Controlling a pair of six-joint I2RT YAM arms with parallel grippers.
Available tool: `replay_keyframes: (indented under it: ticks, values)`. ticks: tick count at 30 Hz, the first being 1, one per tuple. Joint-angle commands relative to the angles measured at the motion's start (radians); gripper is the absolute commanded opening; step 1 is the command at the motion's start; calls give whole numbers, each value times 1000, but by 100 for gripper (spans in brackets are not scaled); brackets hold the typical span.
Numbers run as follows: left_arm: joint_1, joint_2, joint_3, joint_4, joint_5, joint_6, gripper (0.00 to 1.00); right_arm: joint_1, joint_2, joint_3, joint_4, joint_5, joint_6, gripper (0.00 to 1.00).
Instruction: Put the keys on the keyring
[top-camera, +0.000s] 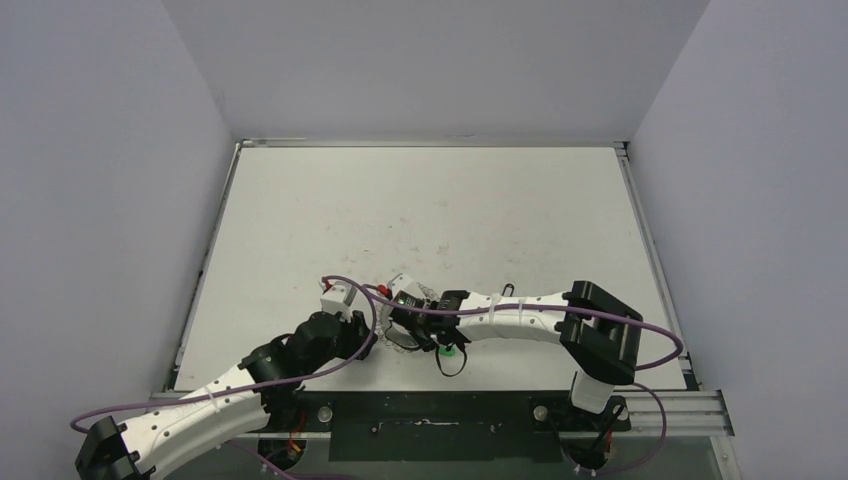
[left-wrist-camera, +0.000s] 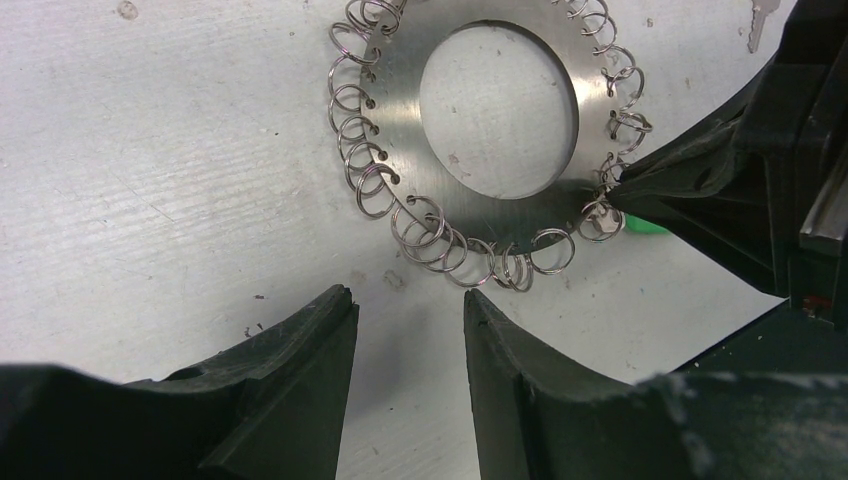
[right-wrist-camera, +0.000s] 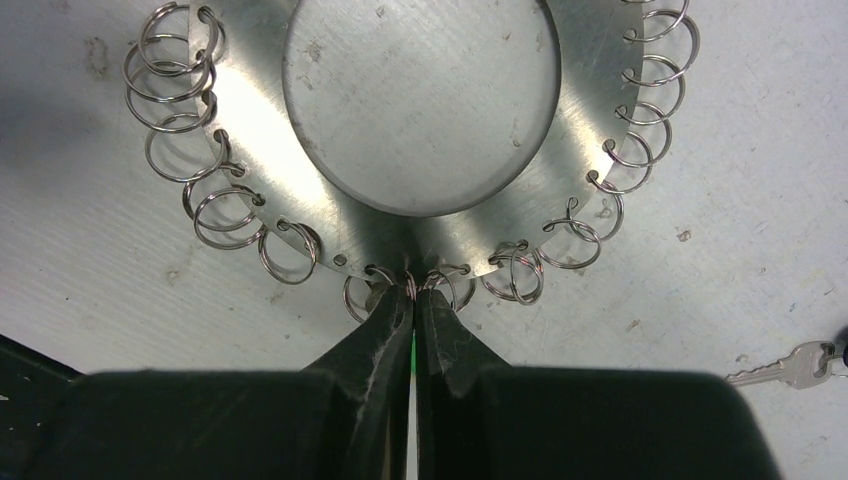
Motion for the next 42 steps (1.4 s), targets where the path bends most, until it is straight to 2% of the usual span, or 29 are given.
replay_keyframes:
  ticks: [1,9,18,23,30,35,42]
  values:
    - [-6,-13,46,11,19,23,42,13,-67,5,-15,13,-43,0]
    - [-5,3,76,83,63,123,42,-4,-179,-15,10,-46,-175,0]
    - [-6,49,121,197,125,325,41,-68,-367,-66,55,-235,-307,0]
    - [-7,76,80,348,221,401,40,-122,-449,-71,94,-322,-329,0]
    - [-24,171,17,567,369,386,38,-143,-488,-76,189,-409,-354,0]
    - [-84,201,16,610,360,449,37,-143,-492,-94,249,-412,-341,0]
    - [-99,98,-61,681,311,490,37,-143,-545,-227,438,-434,-355,0]
